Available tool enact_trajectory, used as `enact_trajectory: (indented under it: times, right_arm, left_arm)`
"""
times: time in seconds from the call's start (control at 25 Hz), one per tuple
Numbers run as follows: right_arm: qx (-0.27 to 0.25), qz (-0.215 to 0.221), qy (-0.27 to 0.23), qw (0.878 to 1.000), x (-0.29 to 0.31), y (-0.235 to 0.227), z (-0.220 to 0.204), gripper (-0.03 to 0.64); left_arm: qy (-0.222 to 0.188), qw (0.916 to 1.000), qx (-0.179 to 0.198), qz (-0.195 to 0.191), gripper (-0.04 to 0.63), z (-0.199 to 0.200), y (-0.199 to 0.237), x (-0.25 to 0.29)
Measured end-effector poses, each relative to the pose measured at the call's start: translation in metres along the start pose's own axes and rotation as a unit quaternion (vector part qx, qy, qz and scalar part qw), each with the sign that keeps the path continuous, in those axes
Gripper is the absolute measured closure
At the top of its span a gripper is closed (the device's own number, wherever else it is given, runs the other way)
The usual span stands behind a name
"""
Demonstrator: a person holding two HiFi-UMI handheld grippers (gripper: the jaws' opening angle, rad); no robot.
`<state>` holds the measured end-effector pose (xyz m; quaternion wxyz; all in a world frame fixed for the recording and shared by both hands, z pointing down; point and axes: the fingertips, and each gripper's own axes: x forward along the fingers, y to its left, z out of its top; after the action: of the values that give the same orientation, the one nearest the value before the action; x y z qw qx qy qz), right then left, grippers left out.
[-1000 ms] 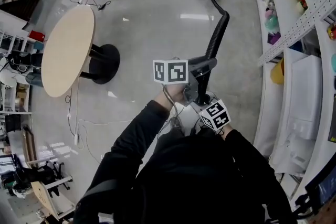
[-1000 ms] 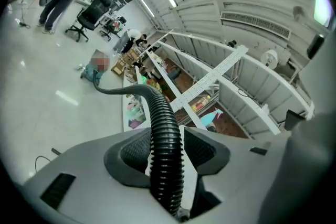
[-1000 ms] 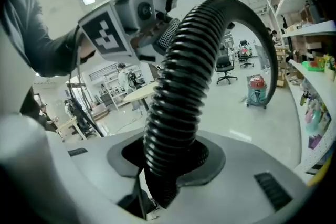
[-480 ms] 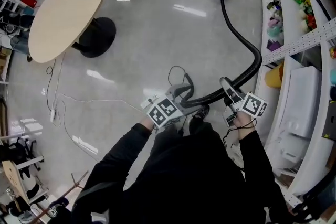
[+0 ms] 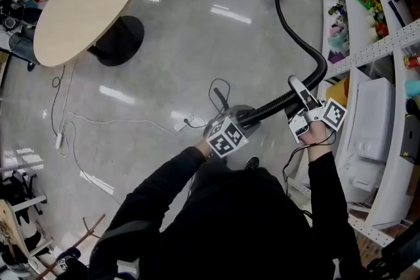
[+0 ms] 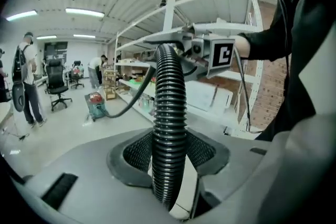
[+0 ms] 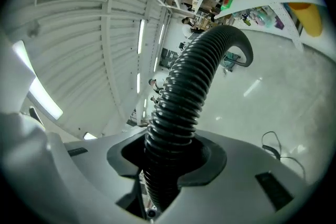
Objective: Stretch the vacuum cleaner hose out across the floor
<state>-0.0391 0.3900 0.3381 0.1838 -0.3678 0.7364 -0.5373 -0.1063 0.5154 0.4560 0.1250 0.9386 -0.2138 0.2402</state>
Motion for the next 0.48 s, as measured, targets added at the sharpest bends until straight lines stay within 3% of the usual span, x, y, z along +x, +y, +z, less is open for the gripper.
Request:
enact_trajectory:
  times: [0.12,0.2,0.24,0.4,0.48]
  right_arm:
    - [0.024,0.039,-0.038,0.998,-0.022,0.007,0.026,0.426]
    - [0.037,0.046,-0.043,0.997,-0.044,0.003,0.031,0.229]
    - [0.049,0.049,-0.042,0.997,-0.059,-0.002,0.029,0.207]
    - [0.092,0.054,-0.036,0.994,-0.145,-0.039,0.002,0.206]
    - [0.084,0.055,-0.002,0.995,-0.19,-0.059,-0.037,0.206]
  left_arm:
    - [-0.03,0.9995,0.001,0.006,0.405,0.045,-0.017,-0.016]
    - [-0.037,0.9993,0.004,0.0,0.405,0.075,-0.036,-0.02]
    - [-0.038,0.9993,0.001,-0.005,0.407,0.088,-0.047,-0.018]
    - [0.006,0.9988,-0.047,0.008,0.407,0.108,-0.084,0.016]
    - [0.032,0.9952,-0.091,0.017,0.407,0.1,-0.1,0.036]
